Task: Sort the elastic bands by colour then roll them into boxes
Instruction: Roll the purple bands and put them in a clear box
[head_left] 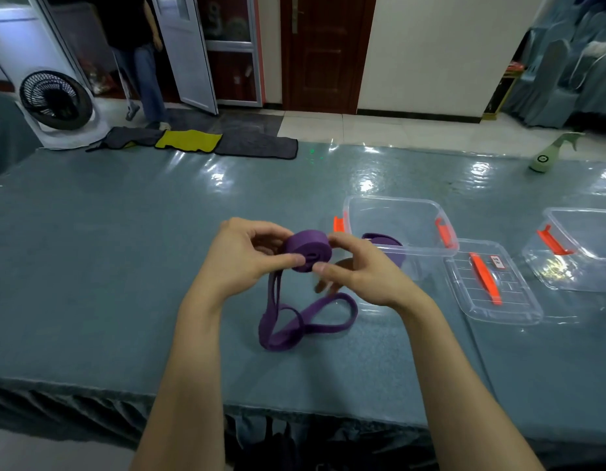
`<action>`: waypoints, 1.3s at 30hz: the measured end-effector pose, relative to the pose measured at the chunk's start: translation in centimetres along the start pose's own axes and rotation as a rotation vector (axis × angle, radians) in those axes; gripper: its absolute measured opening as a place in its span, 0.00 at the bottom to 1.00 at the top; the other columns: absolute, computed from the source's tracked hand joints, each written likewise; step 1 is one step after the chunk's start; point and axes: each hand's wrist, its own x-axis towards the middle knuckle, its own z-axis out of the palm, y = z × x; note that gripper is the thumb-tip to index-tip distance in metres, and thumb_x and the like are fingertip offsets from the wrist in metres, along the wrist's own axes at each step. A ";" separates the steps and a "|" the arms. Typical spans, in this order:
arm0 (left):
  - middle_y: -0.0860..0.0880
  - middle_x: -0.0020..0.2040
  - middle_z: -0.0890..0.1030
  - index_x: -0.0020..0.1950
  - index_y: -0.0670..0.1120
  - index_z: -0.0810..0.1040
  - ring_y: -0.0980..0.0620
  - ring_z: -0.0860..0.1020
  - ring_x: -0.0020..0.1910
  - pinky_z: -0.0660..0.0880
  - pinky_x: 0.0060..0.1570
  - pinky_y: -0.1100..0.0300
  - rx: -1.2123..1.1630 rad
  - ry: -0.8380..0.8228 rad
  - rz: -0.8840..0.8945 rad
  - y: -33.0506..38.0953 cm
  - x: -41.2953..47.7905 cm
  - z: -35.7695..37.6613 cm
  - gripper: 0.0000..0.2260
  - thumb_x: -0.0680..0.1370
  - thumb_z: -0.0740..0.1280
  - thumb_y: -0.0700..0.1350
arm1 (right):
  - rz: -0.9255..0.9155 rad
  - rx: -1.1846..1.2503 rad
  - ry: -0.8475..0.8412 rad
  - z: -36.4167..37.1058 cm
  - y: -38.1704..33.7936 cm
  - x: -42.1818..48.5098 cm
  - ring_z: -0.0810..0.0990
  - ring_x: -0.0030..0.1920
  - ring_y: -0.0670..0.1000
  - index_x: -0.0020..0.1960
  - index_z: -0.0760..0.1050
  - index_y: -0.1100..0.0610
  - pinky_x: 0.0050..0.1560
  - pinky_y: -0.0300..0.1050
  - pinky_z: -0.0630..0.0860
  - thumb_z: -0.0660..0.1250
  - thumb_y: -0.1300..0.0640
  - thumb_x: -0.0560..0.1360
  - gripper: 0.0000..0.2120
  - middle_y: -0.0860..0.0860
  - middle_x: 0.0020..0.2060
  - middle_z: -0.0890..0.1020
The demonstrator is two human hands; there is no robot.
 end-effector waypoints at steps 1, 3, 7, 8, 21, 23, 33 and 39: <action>0.54 0.41 0.90 0.50 0.51 0.92 0.51 0.88 0.44 0.85 0.53 0.49 0.098 -0.035 0.007 -0.1 -0.1 0.0 0.14 0.67 0.88 0.45 | 0.015 -0.183 0.029 -0.2 -0.1 0.0 0.89 0.45 0.54 0.69 0.78 0.51 0.50 0.56 0.86 0.78 0.54 0.79 0.20 0.45 0.62 0.83; 0.59 0.39 0.88 0.48 0.55 0.91 0.57 0.87 0.43 0.84 0.53 0.49 0.279 -0.111 0.024 0.2 -0.2 0.3 0.13 0.67 0.88 0.48 | 0.004 -0.434 0.075 -0.2 -0.6 0.3 0.86 0.41 0.47 0.67 0.80 0.44 0.46 0.46 0.83 0.83 0.46 0.73 0.24 0.40 0.58 0.83; 0.62 0.38 0.87 0.46 0.58 0.89 0.61 0.85 0.43 0.84 0.52 0.51 0.450 -0.176 0.019 1.1 -0.2 0.6 0.12 0.66 0.87 0.51 | -0.030 -0.643 0.058 1.3 -1.0 0.8 0.80 0.39 0.44 0.57 0.83 0.48 0.44 0.42 0.75 0.80 0.49 0.75 0.12 0.41 0.47 0.83; 0.62 0.39 0.87 0.46 0.58 0.89 0.62 0.85 0.43 0.84 0.52 0.51 0.460 -0.174 0.021 1.1 -0.2 0.6 0.12 0.66 0.87 0.51 | -0.038 -0.685 0.061 1.5 -1.0 0.7 0.80 0.40 0.45 0.57 0.83 0.49 0.45 0.43 0.75 0.80 0.49 0.76 0.12 0.43 0.47 0.83; 0.49 0.50 0.91 0.55 0.48 0.89 0.51 0.90 0.52 0.85 0.59 0.57 -0.212 -0.066 -0.010 -0.5 -1.3 1.4 0.16 0.68 0.85 0.43 | -0.160 -0.026 0.307 -0.3 -0.1 -1.0 0.85 0.38 0.53 0.61 0.80 0.55 0.49 0.53 0.83 0.73 0.53 0.80 0.11 0.57 0.44 0.87; 0.48 0.51 0.91 0.56 0.50 0.89 0.49 0.90 0.53 0.85 0.56 0.58 -0.312 -0.026 0.019 0.3 -1.1 1.8 0.18 0.67 0.85 0.44 | -0.171 0.177 0.280 0.0 0.3 -1.2 0.84 0.41 0.56 0.64 0.79 0.60 0.52 0.52 0.83 0.71 0.57 0.83 0.12 0.58 0.52 0.87; 0.55 0.38 0.89 0.46 0.54 0.91 0.54 0.88 0.42 0.86 0.51 0.48 0.312 -0.178 -0.058 0.5 -1.7 1.9 0.14 0.64 0.89 0.47 | 0.027 -0.322 0.072 0.6 1.8 -1.9 0.86 0.39 0.50 0.66 0.79 0.43 0.45 0.45 0.83 0.83 0.47 0.72 0.25 0.40 0.58 0.83; 0.59 0.38 0.88 0.45 0.57 0.90 0.59 0.86 0.42 0.83 0.48 0.53 0.571 -0.225 -0.033 2.0 -1.8 2.5 0.15 0.62 0.88 0.54 | -0.022 -0.645 0.049 2.1 1.3 -1.4 0.82 0.37 0.48 0.55 0.84 0.49 0.43 0.50 0.81 0.82 0.48 0.73 0.13 0.42 0.38 0.81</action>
